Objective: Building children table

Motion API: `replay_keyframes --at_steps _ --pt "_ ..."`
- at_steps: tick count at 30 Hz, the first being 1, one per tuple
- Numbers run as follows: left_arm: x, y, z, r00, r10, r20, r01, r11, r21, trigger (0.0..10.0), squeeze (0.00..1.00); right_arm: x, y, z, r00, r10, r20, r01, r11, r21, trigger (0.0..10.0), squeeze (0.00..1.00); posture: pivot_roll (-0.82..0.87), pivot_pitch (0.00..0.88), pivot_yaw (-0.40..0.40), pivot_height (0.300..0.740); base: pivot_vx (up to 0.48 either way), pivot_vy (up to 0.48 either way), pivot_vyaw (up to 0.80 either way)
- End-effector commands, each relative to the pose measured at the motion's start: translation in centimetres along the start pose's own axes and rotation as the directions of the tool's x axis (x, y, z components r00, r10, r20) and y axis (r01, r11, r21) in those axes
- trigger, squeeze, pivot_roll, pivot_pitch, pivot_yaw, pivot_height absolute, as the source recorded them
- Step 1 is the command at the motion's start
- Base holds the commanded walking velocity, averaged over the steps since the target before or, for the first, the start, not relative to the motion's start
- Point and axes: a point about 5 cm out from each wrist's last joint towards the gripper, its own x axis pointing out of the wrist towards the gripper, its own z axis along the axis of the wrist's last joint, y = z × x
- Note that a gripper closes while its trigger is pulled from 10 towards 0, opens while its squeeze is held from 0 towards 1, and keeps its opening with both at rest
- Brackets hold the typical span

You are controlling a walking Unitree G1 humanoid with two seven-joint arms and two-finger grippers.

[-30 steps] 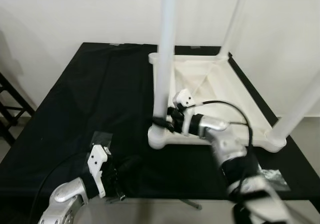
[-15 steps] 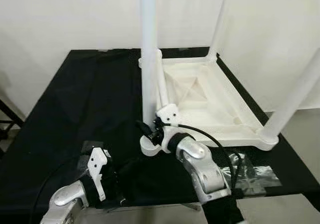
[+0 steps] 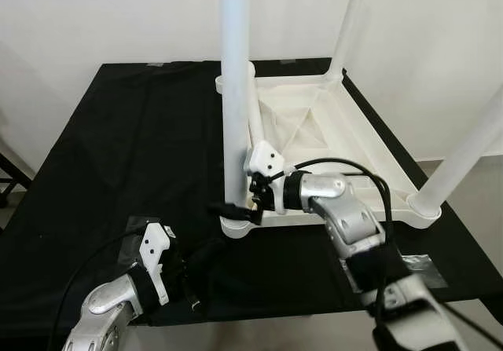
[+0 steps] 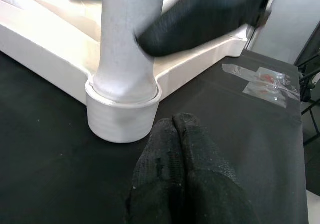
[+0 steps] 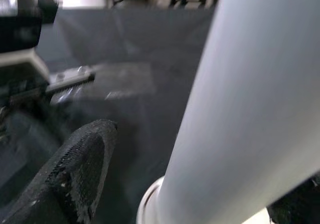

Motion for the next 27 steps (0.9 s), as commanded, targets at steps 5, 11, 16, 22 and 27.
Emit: replay_keyframes --at_steps 5,11,16,22,27 --pt "0.3 -0.3 -0.3 1.000 0.000 0.000 0.000 1.000 -0.014 10.0 0.00 0.1 -2.0 2.4 0.992 0.115 0.058 -0.115 0.993 -0.002 10.0 0.00 0.05 0.024 -0.059 0.740 0.000 0.000 0.00" --pt "0.3 -0.3 -0.3 1.000 0.000 0.000 0.000 1.000 -0.014 10.0 0.00 0.0 -3.0 2.5 0.987 0.160 0.028 -0.160 0.987 0.008 0.0 0.00 0.05 0.027 -0.063 0.740 0.000 0.000 0.00" --pt "0.3 -0.3 -0.3 1.000 0.003 0.000 -0.003 1.000 -0.013 10.0 0.00 -0.4 -3.3 2.1 0.982 0.190 0.023 -0.190 0.981 0.027 0.0 0.00 0.06 0.029 -0.065 0.740 0.000 0.000 0.00" --pt "0.2 -0.3 -0.2 1.000 0.005 0.003 -0.005 1.000 -0.014 10.0 0.00 -1.1 -3.2 1.0 0.986 0.163 0.043 -0.164 0.986 0.033 0.0 0.00 0.06 0.042 -0.074 0.740 0.000 0.000 0.00" --pt "-0.2 -0.6 -0.1 1.000 0.011 0.009 -0.011 1.000 -0.015 10.0 0.00 -0.4 0.3 -5.2 0.968 -0.234 -0.091 0.247 0.951 0.188 0.0 0.00 0.05 0.063 -0.078 0.740 0.000 0.000 0.00"
